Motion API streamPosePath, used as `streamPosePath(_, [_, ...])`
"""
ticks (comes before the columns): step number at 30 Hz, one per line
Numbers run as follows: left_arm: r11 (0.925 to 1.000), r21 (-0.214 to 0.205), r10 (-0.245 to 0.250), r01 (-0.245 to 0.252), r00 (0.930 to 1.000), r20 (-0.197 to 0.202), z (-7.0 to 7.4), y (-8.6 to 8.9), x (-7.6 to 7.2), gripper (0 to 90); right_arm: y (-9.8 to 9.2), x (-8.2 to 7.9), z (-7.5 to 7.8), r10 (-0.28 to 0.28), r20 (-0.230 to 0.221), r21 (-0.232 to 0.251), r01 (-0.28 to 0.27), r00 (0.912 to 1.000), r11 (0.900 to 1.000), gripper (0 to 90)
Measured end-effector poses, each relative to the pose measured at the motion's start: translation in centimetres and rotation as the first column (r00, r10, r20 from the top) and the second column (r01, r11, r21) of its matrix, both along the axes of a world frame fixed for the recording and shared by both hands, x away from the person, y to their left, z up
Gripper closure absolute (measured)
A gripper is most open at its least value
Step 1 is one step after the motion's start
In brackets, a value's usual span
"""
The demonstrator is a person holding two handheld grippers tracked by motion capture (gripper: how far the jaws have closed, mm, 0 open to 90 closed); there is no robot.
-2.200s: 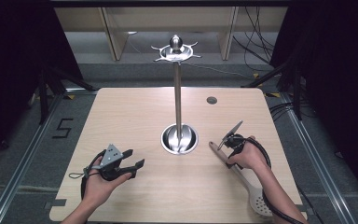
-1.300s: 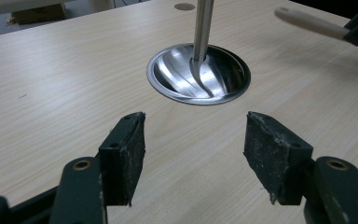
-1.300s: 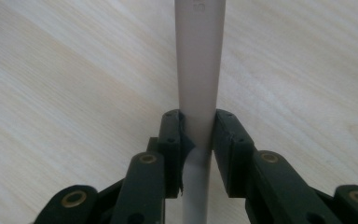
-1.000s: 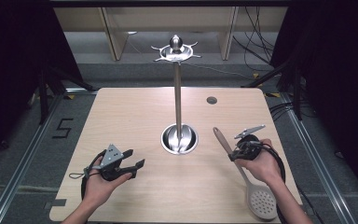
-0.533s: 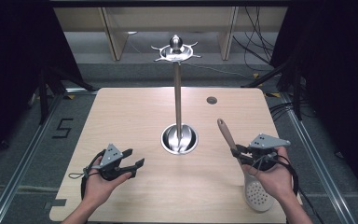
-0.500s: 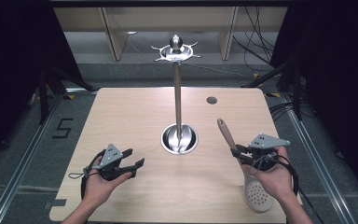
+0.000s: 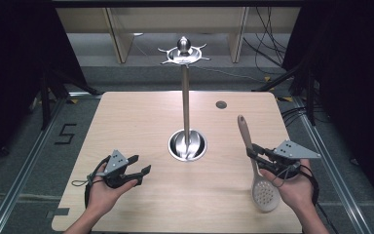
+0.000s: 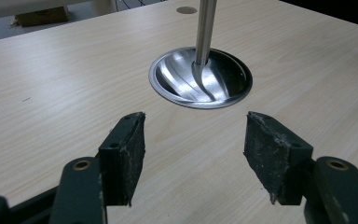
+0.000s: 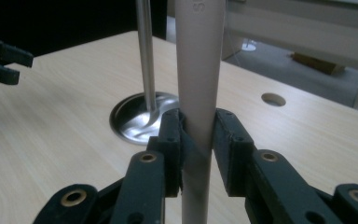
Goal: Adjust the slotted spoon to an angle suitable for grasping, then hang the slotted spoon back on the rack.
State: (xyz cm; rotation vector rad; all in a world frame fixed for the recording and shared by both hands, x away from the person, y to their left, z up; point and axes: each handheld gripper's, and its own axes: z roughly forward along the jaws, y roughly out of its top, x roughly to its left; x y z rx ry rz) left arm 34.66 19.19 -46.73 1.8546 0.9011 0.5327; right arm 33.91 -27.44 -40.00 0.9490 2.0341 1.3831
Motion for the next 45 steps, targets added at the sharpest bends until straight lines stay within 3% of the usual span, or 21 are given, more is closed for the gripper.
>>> streamPosePath(4, [1.0,-0.003,-0.005,0.005,1.0,0.001,0.1,-0.2,-0.1,37.4,-0.3,-0.1,0.5,0.006,0.05,0.042,-0.008,0.9987,0.9991,74.1])
streamPosePath(7, [1.0,-0.007,-0.003,0.003,1.0,0.003,0.1,-0.3,-0.1,37.4,-0.4,-0.2,0.9,0.002,0.077,0.035,-0.005,0.997,0.9994,74.1])
streamPosePath(8, [1.0,-0.003,-0.001,0.001,1.0,0.006,0.2,-0.4,-0.1,37.4,-0.3,-0.3,1.2,-0.004,0.094,0.054,-0.001,0.9956,0.9985,74.1])
streamPosePath(9, [1.0,0.0,-0.006,0.006,0.9999,0.009,0.2,-0.4,-0.1,37.3,-0.3,-0.4,1.4,-0.023,0.111,0.035,0.019,0.9936,0.9992,74.1])
streamPosePath(13, [1.0,0.004,-0.003,0.003,0.9999,0.011,0.2,-0.5,-0.1,37.3,0.0,-0.6,1.9,-0.04,0.113,0.066,0.033,0.9928,0.9973,74.2])
streamPosePath(15, [1.0,-0.002,-0.009,0.009,0.9998,0.015,0.2,-0.6,0.1,37.3,0.0,-0.4,2.3,-0.044,0.141,0.07,0.034,0.989,0.9969,74.3])
streamPosePath(22, [0.9999,0.006,-0.013,0.013,0.9995,0.027,0.3,-0.8,0.5,37.3,0.3,0.0,3.7,-0.05,0.175,0.117,0.03,0.9833,0.9926,74.4])
streamPosePath(23, [1.0,0.002,-0.009,0.009,0.9996,0.026,0.3,-0.8,0.5,37.4,0.4,0.3,4.1,-0.054,0.205,0.105,0.033,0.9772,0.9939,74.3])
streamPosePath(24, [1.0,0.009,-0.004,0.004,0.9994,0.033,0.4,-0.7,0.5,37.4,0.5,0.2,4.3,-0.055,0.186,0.114,0.034,0.9811,0.9929,74.3])
streamPosePath(27, [1.0,0.004,0.002,-0.002,0.9994,0.034,0.3,-0.6,0.4,37.5,0.8,0.2,4.5,-0.047,0.187,0.112,0.026,0.9811,0.9933,74.3])
streamPosePath(29, [0.9999,-0.009,0.006,-0.006,0.9995,0.032,0.2,-0.4,0.2,37.6,1.0,-0.2,4.5,-0.059,0.208,0.106,0.037,0.9764,0.9937,74.3])
streamPosePath(30, [0.9999,-0.012,0.006,-0.005,0.9995,0.033,0.2,-0.4,0.2,37.6,1.1,-0.4,4.5,-0.043,0.187,0.109,0.023,0.9814,0.9938,74.3])
streamPosePath(38, [0.9996,-0.021,0.018,-0.016,0.9982,0.057,0.5,0.2,-0.4,37.5,1.4,-0.9,4.1,-0.056,0.168,0.114,0.037,0.9841,0.9927,74.3])
streamPosePath(42, [0.9995,-0.029,0.018,-0.016,0.9982,0.058,0.6,0.2,-0.6,37.5,1.5,-0.7,4.1,-0.041,0.182,0.105,0.022,0.9824,0.9942,74.3])
streamPosePath(43, [0.9993,-0.036,0.017,-0.015,0.9982,0.057,0.6,0.1,-0.6,37.4,1.4,-0.4,4.2,-0.031,0.216,0.08,0.014,0.976,0.9967,74.3])
streamPosePath(45, [0.9983,-0.057,0.016,-0.013,0.9985,0.053,0.7,0.0,-0.6,37.4,1.6,-0.5,4.2,-0.04,0.197,0.093,0.022,0.9795,0.9954,74.3])
